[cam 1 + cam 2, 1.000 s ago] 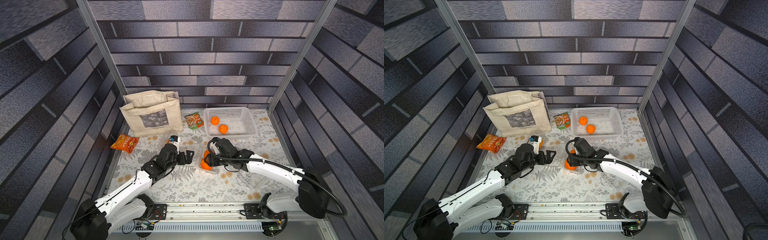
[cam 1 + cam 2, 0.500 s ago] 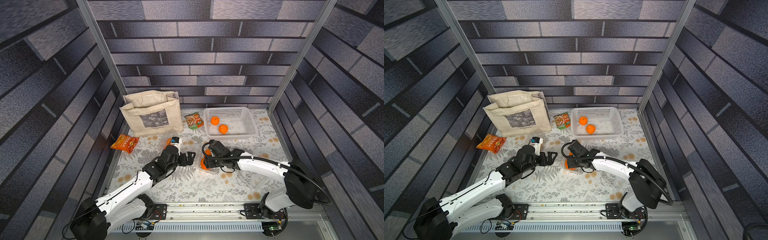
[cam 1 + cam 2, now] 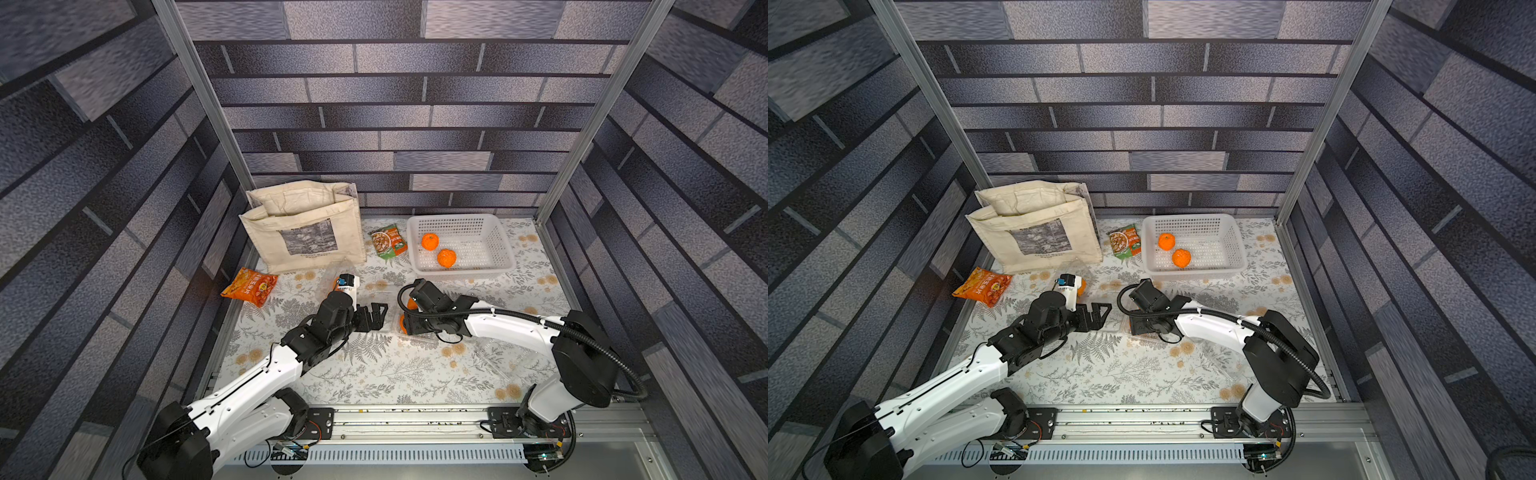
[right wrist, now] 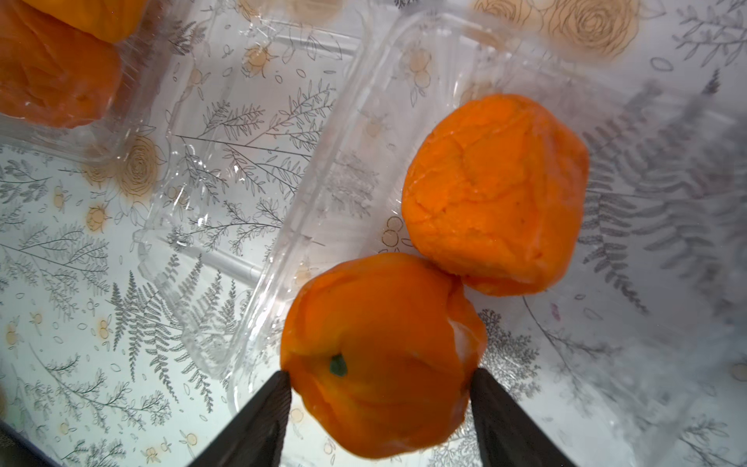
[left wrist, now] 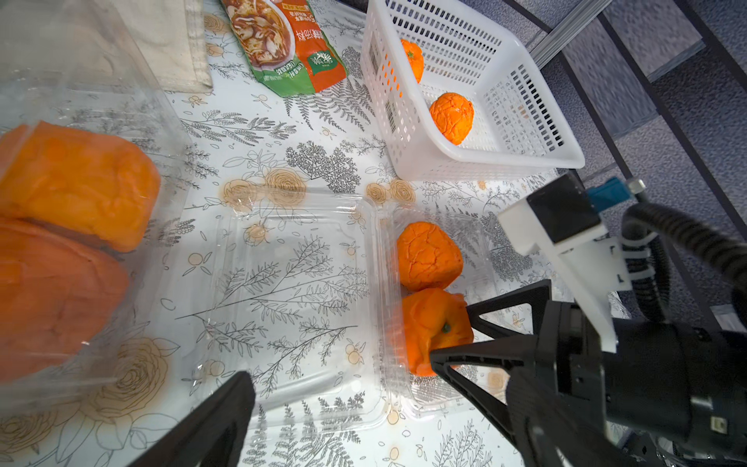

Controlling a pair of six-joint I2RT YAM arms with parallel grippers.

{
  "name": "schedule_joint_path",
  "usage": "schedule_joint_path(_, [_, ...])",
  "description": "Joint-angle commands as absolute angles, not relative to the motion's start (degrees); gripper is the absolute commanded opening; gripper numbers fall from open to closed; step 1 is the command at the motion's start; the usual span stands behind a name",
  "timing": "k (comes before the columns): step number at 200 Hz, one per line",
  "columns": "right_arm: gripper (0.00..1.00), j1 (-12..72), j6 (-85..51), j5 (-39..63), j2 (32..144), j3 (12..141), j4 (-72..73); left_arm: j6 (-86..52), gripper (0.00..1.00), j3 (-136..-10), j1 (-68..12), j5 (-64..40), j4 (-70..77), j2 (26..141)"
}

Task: Take oranges out of containers
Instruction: Pick up the orange from the packing box, then place the orange in the basket.

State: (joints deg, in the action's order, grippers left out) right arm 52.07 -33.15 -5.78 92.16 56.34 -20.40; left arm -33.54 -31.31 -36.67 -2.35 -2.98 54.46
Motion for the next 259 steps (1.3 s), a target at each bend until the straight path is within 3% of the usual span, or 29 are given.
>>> schedule_joint_path(1, [0.72, 52.8, -32.8, -9.0, 95.2, 57.6, -23.7, -34.3, 1.0, -30.8, -36.5, -2.2, -3.8, 53.8])
schedule_joint_path(17, [0.71, 52.9, -33.0, -10.1, 95.7, 58.0, -23.4, -34.2, 1.0, -30.8, -36.4, -2.1, -4.2, 53.5])
schedule_joint_path(36, [0.63, 52.9, -33.0, -10.7, 95.0, 57.3, -21.7, -34.4, 1.0, -30.4, -36.4, -1.9, -4.6, 52.7])
schedule_joint_path(59, [0.38, 52.9, -33.0, -11.5, 93.1, 56.6, -20.0, -35.1, 1.0, -29.5, -36.4, -1.7, -4.1, 51.9])
schedule_joint_path(71, [0.31, 52.9, -32.8, -11.6, 91.6, 55.5, -18.1, -35.3, 1.0, -29.1, -36.4, -1.7, -3.9, 51.8])
schedule_joint_path(140, [0.3, 52.7, -32.0, -14.0, 79.4, 55.3, -19.5, -35.3, 1.0, -29.1, -36.0, -2.4, -3.0, 52.2])
schedule_joint_path(173, [0.31, 47.6, -29.2, -14.5, 76.3, 58.5, -20.6, -35.5, 1.0, -28.6, -35.8, -2.6, -2.2, 52.4])
schedule_joint_path(210, [0.32, 38.0, -22.5, -13.3, 82.2, 70.2, -21.4, -36.8, 1.0, -27.7, -35.9, -3.6, 0.2, 53.0])
schedule_joint_path(259, [0.32, 27.5, -17.6, -11.3, 98.7, 86.8, -25.6, -36.6, 1.0, -27.8, -36.4, -3.4, 0.3, 52.7])
